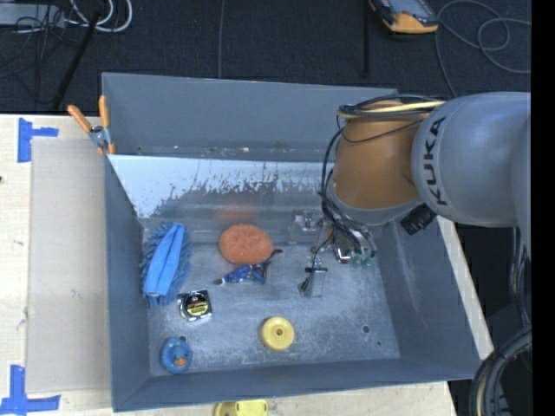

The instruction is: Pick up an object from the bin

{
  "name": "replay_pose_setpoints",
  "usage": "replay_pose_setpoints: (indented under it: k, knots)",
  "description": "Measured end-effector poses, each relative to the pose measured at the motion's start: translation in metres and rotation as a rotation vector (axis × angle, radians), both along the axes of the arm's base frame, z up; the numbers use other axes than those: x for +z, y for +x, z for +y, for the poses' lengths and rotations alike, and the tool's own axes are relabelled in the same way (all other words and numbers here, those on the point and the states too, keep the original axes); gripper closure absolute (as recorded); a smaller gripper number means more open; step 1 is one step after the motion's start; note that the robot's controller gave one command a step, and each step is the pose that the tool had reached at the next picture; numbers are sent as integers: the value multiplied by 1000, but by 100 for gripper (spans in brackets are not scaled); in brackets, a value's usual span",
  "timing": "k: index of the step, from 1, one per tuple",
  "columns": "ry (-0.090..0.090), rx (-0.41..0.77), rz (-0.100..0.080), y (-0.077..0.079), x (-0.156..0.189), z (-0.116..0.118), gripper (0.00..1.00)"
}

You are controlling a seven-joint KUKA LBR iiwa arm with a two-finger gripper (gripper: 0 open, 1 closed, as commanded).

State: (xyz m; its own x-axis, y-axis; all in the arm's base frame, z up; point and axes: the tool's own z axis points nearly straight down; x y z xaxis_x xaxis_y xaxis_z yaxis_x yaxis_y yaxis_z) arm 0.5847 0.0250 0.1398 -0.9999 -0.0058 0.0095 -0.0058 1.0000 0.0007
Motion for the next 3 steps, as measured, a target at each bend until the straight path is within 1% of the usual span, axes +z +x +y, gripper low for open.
replay_pose_setpoints:
  k: [1, 2, 3]
  knots:
    - [0, 0, -7, 2, 5, 0, 0]
    - [-2, 43, -15, 15, -21, 37, 0]
    - [3, 114, -6, 21, -42, 72, 0]
